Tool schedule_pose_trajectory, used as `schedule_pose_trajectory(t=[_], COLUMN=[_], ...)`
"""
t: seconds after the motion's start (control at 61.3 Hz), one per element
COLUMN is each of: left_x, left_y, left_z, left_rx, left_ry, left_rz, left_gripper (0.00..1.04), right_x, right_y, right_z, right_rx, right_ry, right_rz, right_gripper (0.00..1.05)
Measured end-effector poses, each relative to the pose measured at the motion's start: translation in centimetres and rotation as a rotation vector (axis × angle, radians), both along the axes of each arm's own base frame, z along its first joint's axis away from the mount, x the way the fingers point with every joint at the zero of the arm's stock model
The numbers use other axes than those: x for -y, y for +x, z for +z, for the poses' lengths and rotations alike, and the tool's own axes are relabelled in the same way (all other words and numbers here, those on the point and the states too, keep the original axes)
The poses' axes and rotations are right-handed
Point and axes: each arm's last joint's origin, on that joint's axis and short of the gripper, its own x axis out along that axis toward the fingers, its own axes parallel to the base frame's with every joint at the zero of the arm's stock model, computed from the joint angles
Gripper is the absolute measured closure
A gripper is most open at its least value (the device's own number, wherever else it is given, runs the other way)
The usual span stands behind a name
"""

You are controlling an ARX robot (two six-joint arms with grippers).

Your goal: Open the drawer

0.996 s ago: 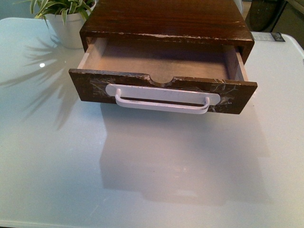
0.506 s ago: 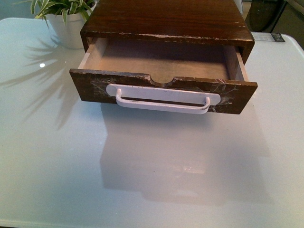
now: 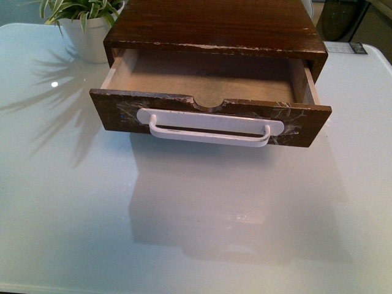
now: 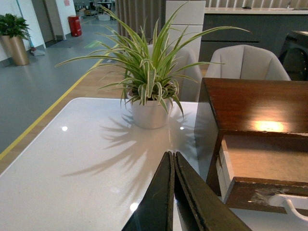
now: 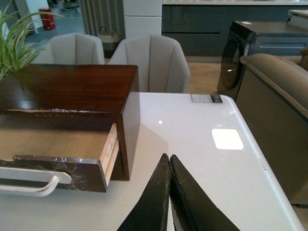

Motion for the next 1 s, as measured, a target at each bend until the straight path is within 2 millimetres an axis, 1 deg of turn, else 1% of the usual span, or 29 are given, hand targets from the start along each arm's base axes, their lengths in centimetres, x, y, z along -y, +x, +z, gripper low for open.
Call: schedule_pose_trajectory(t=[0.082, 0.228, 0.343, 0.653, 0.734, 0.8, 0.996], left_x=[0.0, 0.0, 0.0, 0.0, 0.0, 0.0, 0.0], left_y=[-0.6, -1.3, -1.9, -3.1, -3.3, -3.5, -4.0], left_z=[-0.3, -0.5, -1.4, -1.0, -1.0, -1.0, -1.0], left_rx=[-0.001, 0.002, 0.004, 0.018, 0.021, 0.019, 0.019], left_ry=[0.000, 0.001, 0.001, 0.001, 0.001, 0.001, 0.001], left_rz=[0.002, 0.003, 0.003, 0.003, 0.003, 0.003, 0.003], left_gripper=[1.03, 1.03, 1.03, 1.03, 1.03, 1.03, 1.03], right_x=[0.0, 0.0, 0.0, 0.0, 0.0, 0.0, 0.0], right_y=[-0.3, -0.6, -0.9, -1.5, -2.1, -2.5, -2.6], right_z=[-0.4, -0.3, -0.3, -0.4, -0.8, -0.7, -0.7], right_rx=[0.012, 0.026, 0.024, 0.022, -0.010, 0.014, 0.017], right_ry=[0.000, 0.000, 0.000, 0.000, 0.000, 0.000, 0.000], right_rz=[0.000, 0.002, 0.002, 0.002, 0.002, 0.002, 0.001], right_gripper=[1.03, 1.03, 1.03, 1.03, 1.03, 1.03, 1.03])
